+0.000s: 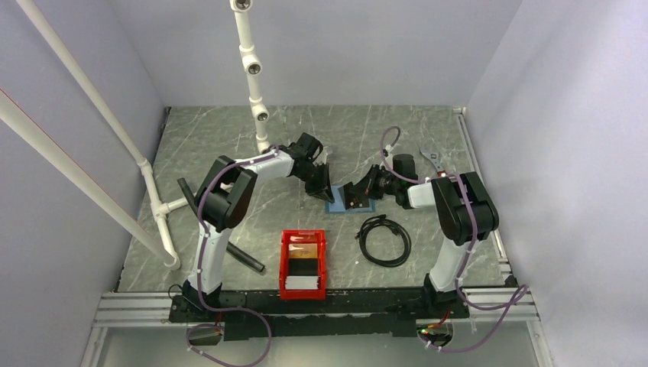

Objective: Put the credit cards into the card holder
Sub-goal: Insert the credit card into the card holder.

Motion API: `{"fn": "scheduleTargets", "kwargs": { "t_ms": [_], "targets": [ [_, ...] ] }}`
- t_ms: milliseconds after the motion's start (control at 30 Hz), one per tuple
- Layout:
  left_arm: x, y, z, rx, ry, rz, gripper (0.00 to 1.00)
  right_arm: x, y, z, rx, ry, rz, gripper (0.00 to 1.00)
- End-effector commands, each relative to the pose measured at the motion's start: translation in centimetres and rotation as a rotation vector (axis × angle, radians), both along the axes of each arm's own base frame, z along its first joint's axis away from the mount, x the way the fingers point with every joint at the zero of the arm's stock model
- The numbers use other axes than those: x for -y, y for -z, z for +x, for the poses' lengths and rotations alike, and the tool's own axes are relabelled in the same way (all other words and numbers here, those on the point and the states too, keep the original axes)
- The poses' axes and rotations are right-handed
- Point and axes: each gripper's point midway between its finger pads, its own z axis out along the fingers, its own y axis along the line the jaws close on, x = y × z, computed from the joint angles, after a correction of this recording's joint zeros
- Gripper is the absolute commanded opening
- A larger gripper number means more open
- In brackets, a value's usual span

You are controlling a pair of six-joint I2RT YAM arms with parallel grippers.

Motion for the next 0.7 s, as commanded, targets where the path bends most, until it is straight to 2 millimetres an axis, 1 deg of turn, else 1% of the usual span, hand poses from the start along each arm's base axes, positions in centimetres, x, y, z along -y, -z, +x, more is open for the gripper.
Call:
{"fn": "scheduleTargets", "kwargs": {
  "t_ms": [0,167,267,333,400,433,467,533,600,667],
  "targets": [
    [-0.2,0.9,0.2,0.003,-0.017,0.011,0.07,-0.1,-0.3,1.2,0.050,0.053,0.038,0.00],
    [0.3,0.9,0.3,-0.003,-0.015,-0.012,0.07,-0.8,-0.3,0.8,0.064,0.110,0.085,0.00],
    [0.3,0.7,0.4,-0.001,-0.010,-0.007,0.08,-1.2,-0.9,0.4,0.080,0.132,0.098,0.01],
    [0.2,0.2,0.6,0.008,-0.011,-0.006,0.10,-0.9,-0.8,0.5,0.069,0.123,0.047,0.14],
    [0.0,-0.6,0.8,0.022,-0.012,-0.007,0.15,0.3,0.1,0.5,0.060,0.113,-0.090,0.26],
    [-0.2,-1.1,0.9,0.032,-0.013,-0.007,0.17,0.8,0.2,0.4,0.053,0.108,-0.137,0.32],
    [-0.4,-1.5,1.0,0.043,-0.013,-0.007,0.20,1.4,0.2,0.3,0.047,0.103,-0.180,0.34],
    [-0.9,-2.1,1.1,0.061,-0.018,0.001,0.23,1.8,0.3,0.0,0.036,0.072,-0.243,0.43],
    [-1.3,-2.2,1.1,0.067,-0.021,0.010,0.23,2.1,0.8,-0.6,-0.008,0.034,-0.289,0.45],
    [-1.4,-2.3,1.0,0.064,-0.021,0.012,0.20,2.0,0.9,-0.9,-0.012,0.004,-0.293,0.46]
  ]
}}
